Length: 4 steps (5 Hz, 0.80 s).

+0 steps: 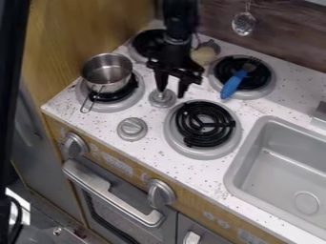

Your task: Moved the egg between the burners at the top of the stove

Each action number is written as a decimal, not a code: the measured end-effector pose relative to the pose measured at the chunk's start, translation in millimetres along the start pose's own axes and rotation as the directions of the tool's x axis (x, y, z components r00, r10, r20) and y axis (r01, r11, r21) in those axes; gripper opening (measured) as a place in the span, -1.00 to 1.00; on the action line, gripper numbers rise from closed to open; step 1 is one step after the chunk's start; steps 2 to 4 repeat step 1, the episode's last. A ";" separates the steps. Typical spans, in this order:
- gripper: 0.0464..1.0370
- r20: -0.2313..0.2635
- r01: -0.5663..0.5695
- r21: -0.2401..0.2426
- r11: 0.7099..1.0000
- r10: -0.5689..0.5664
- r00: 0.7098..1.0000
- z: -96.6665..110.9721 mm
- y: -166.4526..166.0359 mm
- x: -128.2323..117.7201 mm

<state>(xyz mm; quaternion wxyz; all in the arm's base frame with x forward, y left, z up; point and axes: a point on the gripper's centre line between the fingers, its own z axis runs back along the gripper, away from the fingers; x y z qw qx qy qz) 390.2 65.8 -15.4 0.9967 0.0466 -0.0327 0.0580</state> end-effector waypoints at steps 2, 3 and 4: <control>0.90 0.016 0.007 -0.001 1.000 -0.007 1.000 8.1 -8.8 -9.5; 0.90 0.016 0.007 -0.001 1.000 -0.007 1.000 8.1 -8.8 -9.5; 0.90 0.016 0.007 -0.001 1.000 -0.007 1.000 8.1 -8.8 -9.5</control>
